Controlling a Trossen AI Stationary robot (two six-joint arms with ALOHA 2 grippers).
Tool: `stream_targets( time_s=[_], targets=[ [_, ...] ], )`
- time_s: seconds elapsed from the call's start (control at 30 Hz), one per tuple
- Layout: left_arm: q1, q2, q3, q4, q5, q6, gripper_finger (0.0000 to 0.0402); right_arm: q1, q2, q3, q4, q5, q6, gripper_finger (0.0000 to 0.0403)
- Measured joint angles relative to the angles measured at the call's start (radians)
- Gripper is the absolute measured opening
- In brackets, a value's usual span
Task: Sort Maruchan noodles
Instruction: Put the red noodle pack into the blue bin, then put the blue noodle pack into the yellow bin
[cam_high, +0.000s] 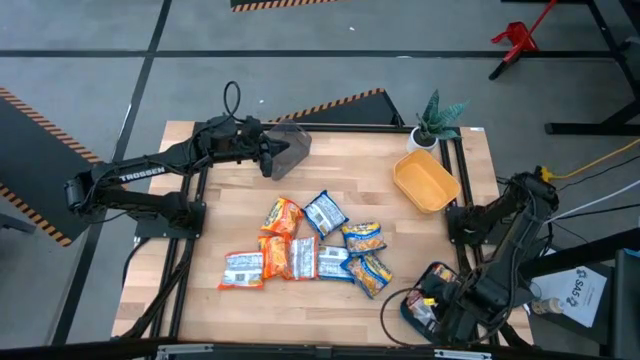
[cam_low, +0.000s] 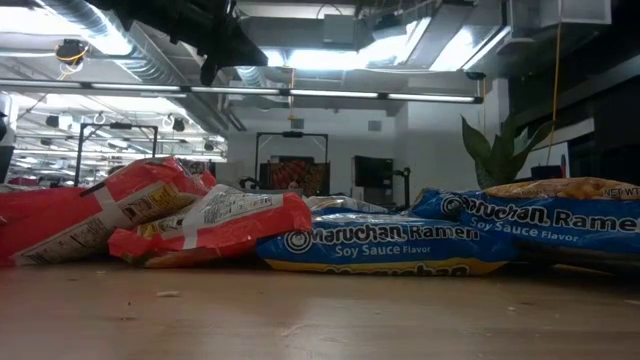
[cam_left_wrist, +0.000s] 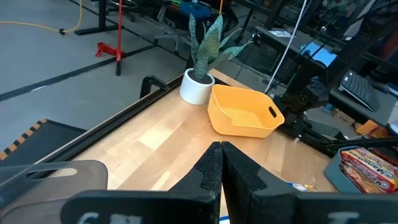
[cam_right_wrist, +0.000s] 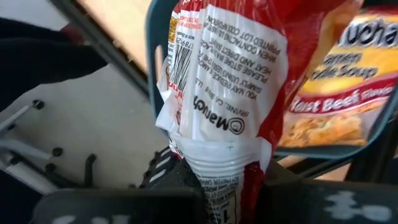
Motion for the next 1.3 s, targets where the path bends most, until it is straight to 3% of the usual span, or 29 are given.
stream_targets(
  time_s=[0.4,0.87,1.0,1.3],
  targets=[
    [0.000,0.000,0.000,0.000,0.000,-0.002,0.0000,0.000,0.095,0.000,0.040,-0.081,-0.052,0.0033],
    [0.000,0.000,0.000,0.001,0.000,-0.004,0.0000,0.000,0.140,0.000,0.034,-0.011,-0.078,0.0044],
    [0.000,0.000,0.000,0.001,0.007,-0.004,0.0000,0.000,0.140,0.000,0.034,-0.023,-0.082,0.0085],
    [0.000,0.000,0.000,0.001,0.013,-0.004,0.0000,-0.004,0.138,0.007,0.075,-0.045,-0.078,0.0219]
  ],
)
